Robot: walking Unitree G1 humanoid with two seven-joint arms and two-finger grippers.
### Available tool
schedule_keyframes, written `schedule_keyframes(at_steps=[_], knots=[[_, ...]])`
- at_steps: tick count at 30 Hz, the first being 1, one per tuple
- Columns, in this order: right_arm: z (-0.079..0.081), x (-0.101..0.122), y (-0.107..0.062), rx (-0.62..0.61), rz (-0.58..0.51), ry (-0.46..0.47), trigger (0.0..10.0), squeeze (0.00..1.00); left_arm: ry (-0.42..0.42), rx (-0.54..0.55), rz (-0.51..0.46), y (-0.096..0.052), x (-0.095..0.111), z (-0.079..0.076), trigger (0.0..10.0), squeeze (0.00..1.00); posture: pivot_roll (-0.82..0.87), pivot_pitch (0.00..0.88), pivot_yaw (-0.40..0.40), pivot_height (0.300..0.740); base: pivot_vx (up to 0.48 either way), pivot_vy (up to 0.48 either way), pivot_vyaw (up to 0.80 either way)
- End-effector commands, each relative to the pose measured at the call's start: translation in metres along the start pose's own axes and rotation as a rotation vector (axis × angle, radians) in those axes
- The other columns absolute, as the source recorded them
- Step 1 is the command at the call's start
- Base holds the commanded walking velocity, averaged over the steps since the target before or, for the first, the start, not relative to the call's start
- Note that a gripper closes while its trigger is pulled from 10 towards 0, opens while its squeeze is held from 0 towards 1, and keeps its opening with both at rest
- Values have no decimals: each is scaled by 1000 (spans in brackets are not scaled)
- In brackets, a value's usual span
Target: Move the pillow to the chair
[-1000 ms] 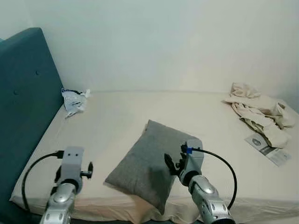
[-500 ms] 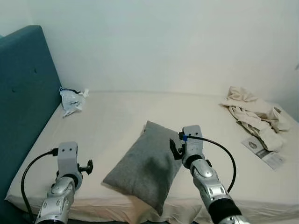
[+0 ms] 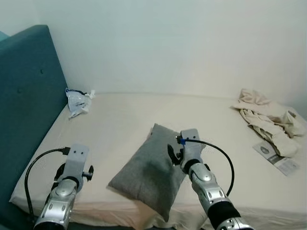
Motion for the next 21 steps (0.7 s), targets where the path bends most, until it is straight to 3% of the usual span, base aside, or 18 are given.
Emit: schedule_keyframes(at_steps=[1,4,8,14,16,18,19,21], knots=[[-2,-10,-1,-5,30,-21,10000,0,-32,-15,-19,2,7,-6,10000,0,37,11,-55,740,0,0,0],[-11,-14,-2,-35,43,-25,10000,0,-69,-98,-34,0,15,-20,10000,0,62,15,-59,740,0,0,0],[-19,-6,-1,-76,2,-17,10000,0,8,-109,-85,-2,21,-22,10000,0,72,12,-75,740,0,0,0],[-6,14,-2,-26,-139,-39,10000,0,-11,-41,-44,-7,1,-4,10000,0,60,0,-67,740,0,0,0],[1,15,-3,2,-150,-14,10000,0,-87,-4,3,-9,-12,3,10000,0,9,2,-47,740,0,0,0],[10,11,-2,57,-110,5,10000,0,-218,16,49,-5,-14,4,10000,0,-13,23,-54,740,0,0,0],[19,9,-3,109,-99,-48,10000,0,-203,3,28,-2,-7,0,10000,0,-24,18,-62,740,0,0,0],[25,8,-3,133,-93,-50,10000,0,-175,-26,34,1,-2,-7,10000,0,-17,12,-77,740,0,0,0]])
Point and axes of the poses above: a point about 5 cm out from each wrist's last joint towards the gripper, its own y axis pointing out of the wrist towards the gripper, its own x axis along the axis of the wrist's last joint, z = x × y, the point moved 4 cm from there along y, pointing out of the wrist towards the gripper, and after that the axes turned 4 degrees about y, right-handed, at the moved point
